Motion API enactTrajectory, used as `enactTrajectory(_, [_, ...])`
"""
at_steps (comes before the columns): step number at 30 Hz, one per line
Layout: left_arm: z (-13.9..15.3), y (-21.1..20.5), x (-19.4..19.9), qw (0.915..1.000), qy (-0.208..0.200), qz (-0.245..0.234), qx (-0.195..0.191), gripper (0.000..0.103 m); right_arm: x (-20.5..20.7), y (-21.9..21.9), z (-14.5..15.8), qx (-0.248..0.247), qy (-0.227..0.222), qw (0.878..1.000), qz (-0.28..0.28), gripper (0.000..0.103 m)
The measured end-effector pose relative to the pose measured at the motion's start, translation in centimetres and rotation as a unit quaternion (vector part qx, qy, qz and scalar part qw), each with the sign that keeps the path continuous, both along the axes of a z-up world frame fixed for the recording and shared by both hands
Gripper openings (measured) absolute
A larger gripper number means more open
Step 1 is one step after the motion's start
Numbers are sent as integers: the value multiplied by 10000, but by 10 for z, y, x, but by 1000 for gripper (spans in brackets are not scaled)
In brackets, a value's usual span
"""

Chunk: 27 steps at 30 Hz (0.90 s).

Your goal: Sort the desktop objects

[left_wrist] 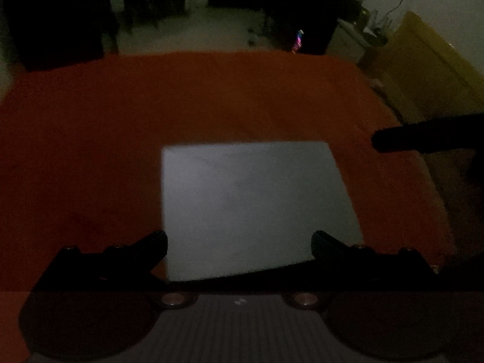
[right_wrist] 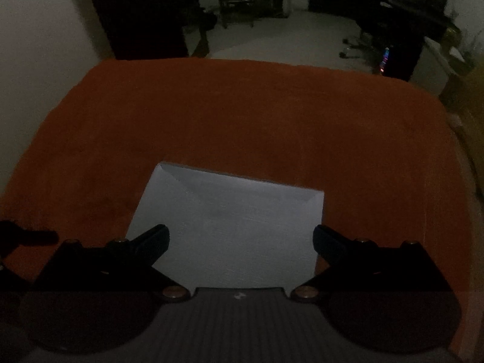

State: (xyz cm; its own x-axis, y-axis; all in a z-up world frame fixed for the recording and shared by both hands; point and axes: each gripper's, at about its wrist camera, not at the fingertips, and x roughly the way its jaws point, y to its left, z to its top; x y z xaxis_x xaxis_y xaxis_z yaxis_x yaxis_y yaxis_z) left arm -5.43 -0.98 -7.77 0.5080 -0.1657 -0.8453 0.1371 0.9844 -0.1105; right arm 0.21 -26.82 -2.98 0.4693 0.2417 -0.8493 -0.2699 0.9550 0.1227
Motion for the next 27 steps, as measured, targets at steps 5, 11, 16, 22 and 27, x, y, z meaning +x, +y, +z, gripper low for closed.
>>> enactTrajectory(5, [8,1,-18,9981,-278,540,37,102,-36,19,10,-273,-169,9992,-251,103])
enactTrajectory(11, [2,-15,-35,9966,-502,645,112,102,-92,40,8,109,-456,9962,-733,103])
enactTrajectory(16, [-17,-32,-52,9944,-886,548,190,103,-123,42,-10,521,-449,9929,-975,103])
enactTrajectory(22, [-33,-41,-45,9977,-533,204,359,103,-145,41,-29,534,-196,9935,-984,103])
enactTrajectory(27, [-47,-38,-49,9966,-574,483,336,103,-145,44,-38,253,-81,9929,-1159,103])
